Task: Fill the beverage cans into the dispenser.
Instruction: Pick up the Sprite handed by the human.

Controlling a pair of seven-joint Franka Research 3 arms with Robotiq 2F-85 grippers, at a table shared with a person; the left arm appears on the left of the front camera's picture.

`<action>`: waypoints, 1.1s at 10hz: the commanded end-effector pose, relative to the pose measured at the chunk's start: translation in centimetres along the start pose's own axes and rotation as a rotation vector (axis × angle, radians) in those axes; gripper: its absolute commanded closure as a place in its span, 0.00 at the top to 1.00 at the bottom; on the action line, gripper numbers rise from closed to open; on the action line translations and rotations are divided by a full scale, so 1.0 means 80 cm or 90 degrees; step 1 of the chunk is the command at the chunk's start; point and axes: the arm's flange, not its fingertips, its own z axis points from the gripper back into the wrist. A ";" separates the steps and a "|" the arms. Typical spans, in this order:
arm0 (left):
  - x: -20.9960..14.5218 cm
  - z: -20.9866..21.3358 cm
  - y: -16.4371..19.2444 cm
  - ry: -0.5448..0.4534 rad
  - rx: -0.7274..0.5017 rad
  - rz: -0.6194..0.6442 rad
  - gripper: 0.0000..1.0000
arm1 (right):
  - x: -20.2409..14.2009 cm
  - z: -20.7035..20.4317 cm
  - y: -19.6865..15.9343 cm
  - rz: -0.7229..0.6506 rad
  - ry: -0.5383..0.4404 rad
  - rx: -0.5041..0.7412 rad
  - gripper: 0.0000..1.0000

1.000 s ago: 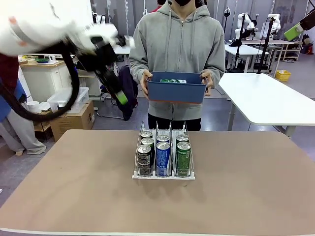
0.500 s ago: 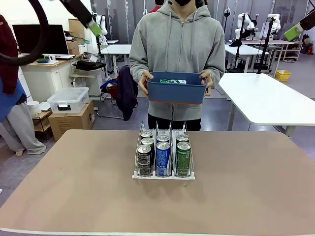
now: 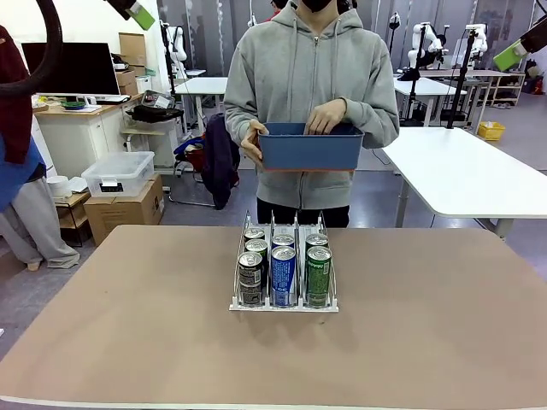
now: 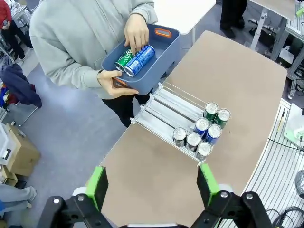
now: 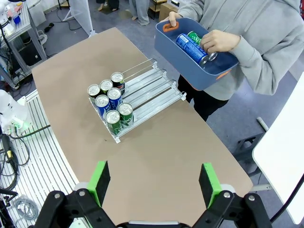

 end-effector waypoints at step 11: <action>0.018 0.046 -0.009 -0.014 -0.062 -0.049 1.00 | 0.000 0.000 -0.001 0.000 0.000 0.000 1.00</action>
